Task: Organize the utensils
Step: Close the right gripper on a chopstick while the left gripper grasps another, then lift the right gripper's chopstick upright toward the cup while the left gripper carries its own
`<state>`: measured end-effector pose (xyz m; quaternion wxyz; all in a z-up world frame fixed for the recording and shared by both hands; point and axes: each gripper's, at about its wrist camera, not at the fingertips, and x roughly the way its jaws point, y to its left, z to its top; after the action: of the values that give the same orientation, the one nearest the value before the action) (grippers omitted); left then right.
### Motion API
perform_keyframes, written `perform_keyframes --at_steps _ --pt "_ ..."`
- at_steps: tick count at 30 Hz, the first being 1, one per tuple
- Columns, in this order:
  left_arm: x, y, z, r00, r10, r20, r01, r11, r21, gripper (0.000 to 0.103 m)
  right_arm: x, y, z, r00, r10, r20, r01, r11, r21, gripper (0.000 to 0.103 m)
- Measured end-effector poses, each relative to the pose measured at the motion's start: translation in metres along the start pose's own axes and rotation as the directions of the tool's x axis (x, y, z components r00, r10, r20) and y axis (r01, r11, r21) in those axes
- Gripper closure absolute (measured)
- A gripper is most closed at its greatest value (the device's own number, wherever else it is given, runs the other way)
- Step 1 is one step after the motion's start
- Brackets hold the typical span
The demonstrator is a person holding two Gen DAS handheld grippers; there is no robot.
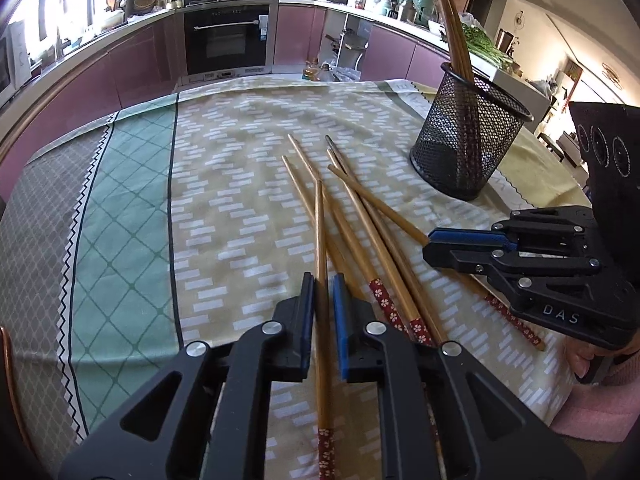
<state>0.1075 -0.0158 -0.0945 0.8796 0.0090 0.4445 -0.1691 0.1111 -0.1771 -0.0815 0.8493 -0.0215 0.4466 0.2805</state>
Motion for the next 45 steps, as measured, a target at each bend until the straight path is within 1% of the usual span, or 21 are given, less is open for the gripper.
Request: perform_keyframes --at_steps 2,6,7,8,11,18,23,31,34,37,45 --pt "0.001 0.0 0.0 1.0 -0.007 -0.006 0.007 1.0 0.013 0.089 0.001 0.0 0.002 1.0 -0.001 0.001 0.001 1.0 0.004 0.096" --pt "0.003 -0.001 0.002 1.0 -0.01 -0.012 0.01 1.0 0.013 0.089 0.005 -0.001 0.004 1.0 0.0 0.001 0.0 1.0 0.001 0.096" --pt "0.003 -0.001 0.002 1.0 -0.009 -0.012 0.009 1.0 0.011 0.091 0.005 -0.001 0.005 1.0 -0.001 0.002 0.001 1.0 -0.001 0.097" --pt "0.003 0.0 0.003 1.0 -0.003 -0.01 0.003 1.0 0.006 0.095 0.004 -0.002 0.005 1.0 -0.002 0.006 0.002 1.0 -0.001 0.097" --pt "-0.001 0.002 0.005 1.0 -0.013 -0.003 0.013 1.0 -0.014 0.095 -0.004 -0.004 0.006 0.999 0.001 0.032 -0.001 1.0 0.004 0.097" --pt "-0.027 0.001 0.016 0.994 -0.092 0.057 0.094 0.995 -0.019 0.095 -0.04 -0.009 0.01 0.992 0.014 0.123 -0.014 1.0 0.004 0.097" --pt "-0.051 -0.006 0.027 0.982 -0.157 0.108 0.158 0.987 0.0 0.095 -0.065 -0.013 0.012 0.983 0.012 0.185 -0.014 1.0 0.008 0.097" --pt "-0.088 -0.014 0.041 0.959 -0.219 0.182 0.216 0.976 0.035 0.095 -0.1 -0.023 0.013 0.961 -0.003 0.275 -0.004 1.0 0.025 0.097" --pt "-0.103 -0.017 0.047 0.946 -0.244 0.213 0.239 0.97 0.05 0.095 -0.112 -0.029 0.016 0.95 -0.01 0.311 0.0 1.0 0.031 0.097" --pt "-0.117 -0.02 0.054 0.929 -0.273 0.249 0.265 0.962 0.067 0.095 -0.123 -0.033 0.019 0.938 -0.022 0.345 0.012 0.999 0.033 0.097" --pt "-0.126 -0.031 0.083 0.903 -0.291 0.317 0.281 0.957 0.079 0.095 -0.148 -0.045 0.03 0.91 -0.036 0.414 0.029 0.999 0.023 0.097"
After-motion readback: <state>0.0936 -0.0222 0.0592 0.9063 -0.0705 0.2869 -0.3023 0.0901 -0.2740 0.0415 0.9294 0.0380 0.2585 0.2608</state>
